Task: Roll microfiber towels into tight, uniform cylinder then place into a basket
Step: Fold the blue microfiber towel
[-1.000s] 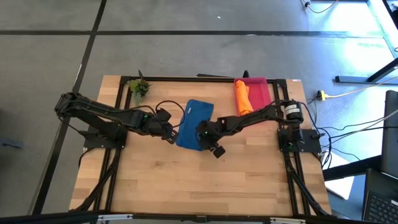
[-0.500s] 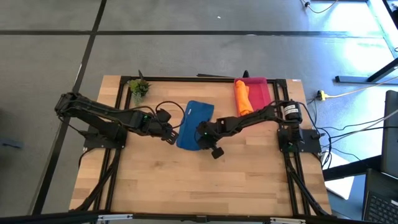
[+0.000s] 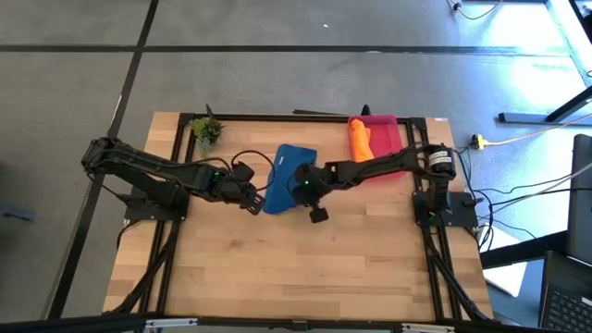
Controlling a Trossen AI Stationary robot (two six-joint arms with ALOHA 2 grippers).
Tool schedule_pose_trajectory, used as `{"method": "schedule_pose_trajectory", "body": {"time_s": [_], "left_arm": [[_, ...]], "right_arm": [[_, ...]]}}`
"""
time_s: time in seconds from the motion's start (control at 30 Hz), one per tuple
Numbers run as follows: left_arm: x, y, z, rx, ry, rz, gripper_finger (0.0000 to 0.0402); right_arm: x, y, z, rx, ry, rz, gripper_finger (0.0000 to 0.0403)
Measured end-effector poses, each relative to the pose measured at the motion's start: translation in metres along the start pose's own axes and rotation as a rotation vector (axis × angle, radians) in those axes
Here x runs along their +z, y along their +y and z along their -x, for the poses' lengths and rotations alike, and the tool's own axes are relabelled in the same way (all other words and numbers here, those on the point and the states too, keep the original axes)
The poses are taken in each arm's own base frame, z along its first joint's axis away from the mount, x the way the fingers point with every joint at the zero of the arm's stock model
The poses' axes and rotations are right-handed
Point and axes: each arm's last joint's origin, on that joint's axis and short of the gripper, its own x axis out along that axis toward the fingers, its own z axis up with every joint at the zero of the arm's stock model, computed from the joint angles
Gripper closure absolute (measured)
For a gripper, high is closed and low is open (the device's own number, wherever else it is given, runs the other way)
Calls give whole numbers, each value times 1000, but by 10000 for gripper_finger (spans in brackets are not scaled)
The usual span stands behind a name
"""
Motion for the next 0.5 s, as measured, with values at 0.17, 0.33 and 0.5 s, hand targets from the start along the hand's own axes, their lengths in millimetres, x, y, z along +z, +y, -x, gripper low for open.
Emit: {"method": "schedule_pose_trajectory", "body": {"time_s": [0.17, 0.33, 0.5], "left_arm": [[0, 0, 0, 3, -6, -1, 317], [0, 0, 0, 8, -13, -7, 317], [1, 0, 0, 9, -13, -27, 317]], "right_arm": [[-1, -18, 16, -43, -32, -152, 394], [-13, -44, 24, -89, -38, -350, 394], [-25, -65, 30, -185, -25, -487, 393]]}}
